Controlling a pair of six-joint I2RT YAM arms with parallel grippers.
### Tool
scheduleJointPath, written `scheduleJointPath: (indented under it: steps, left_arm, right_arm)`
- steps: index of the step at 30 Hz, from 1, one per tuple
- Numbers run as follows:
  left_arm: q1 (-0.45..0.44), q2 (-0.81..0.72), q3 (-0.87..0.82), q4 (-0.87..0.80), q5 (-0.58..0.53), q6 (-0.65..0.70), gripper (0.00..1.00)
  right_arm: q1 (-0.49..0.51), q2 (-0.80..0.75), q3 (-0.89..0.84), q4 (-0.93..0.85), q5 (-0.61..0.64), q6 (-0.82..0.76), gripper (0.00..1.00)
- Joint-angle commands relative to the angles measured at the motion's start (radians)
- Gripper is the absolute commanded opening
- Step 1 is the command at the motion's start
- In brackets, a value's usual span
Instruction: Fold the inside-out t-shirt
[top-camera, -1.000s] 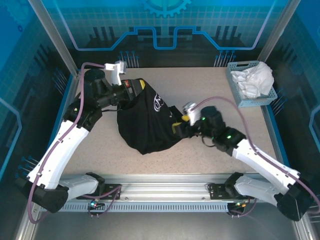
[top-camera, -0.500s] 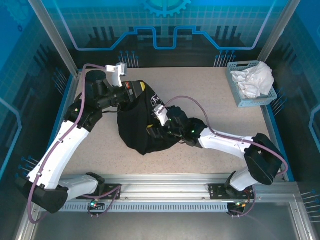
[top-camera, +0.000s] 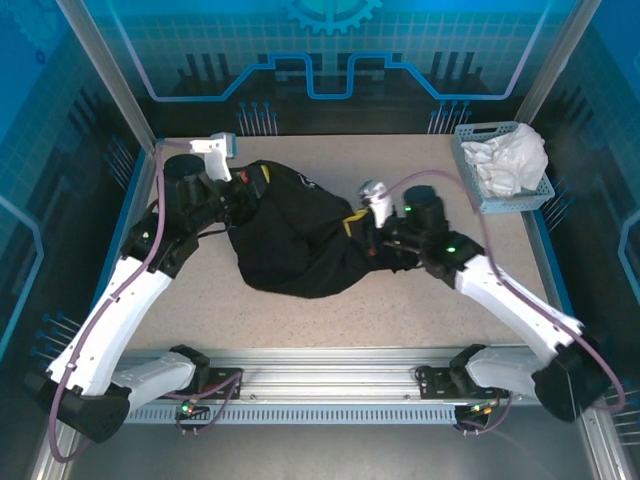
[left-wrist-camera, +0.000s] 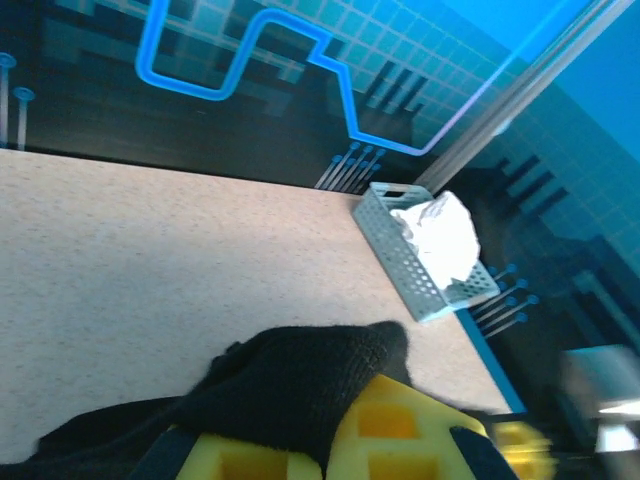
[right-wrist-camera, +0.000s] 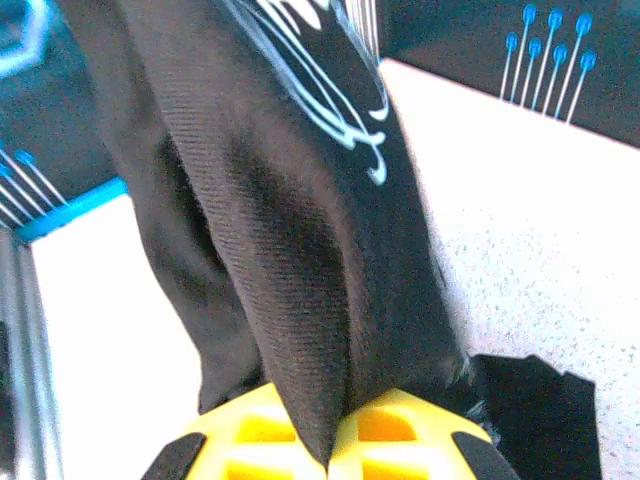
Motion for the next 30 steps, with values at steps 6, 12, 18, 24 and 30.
scheduleJointPath:
  steps: [6, 12, 18, 24, 30]
  left_arm:
    - [0.005, 0.074, -0.123, 0.084, -0.069, 0.072, 0.03]
    - [-0.012, 0.16, -0.188, 0.04, -0.21, 0.145, 0.31]
    - [-0.186, -0.006, -0.378, 0.093, -0.413, 0.176, 0.55]
    - [-0.325, -0.109, -0.574, 0.348, -0.161, 0.207, 0.56]
    - [-0.398, 0.046, -0.518, 0.4, -0.146, 0.292, 0.57]
  right_arm:
    - [-0.119, -0.023, 0.085, -0.184, -0.5, 0.018, 0.0]
    - [-0.136, 0.106, 0.118, -0.181, -0.525, 0.116, 0.0]
    - [-0.138, 0.184, 0.148, -0.152, -0.507, 0.2, 0.0]
    - [-0.142, 0.208, 0.182, -0.187, -0.482, 0.192, 0.0]
    - [-0.144, 0.211, 0.188, -0.188, -0.479, 0.199, 0.0]
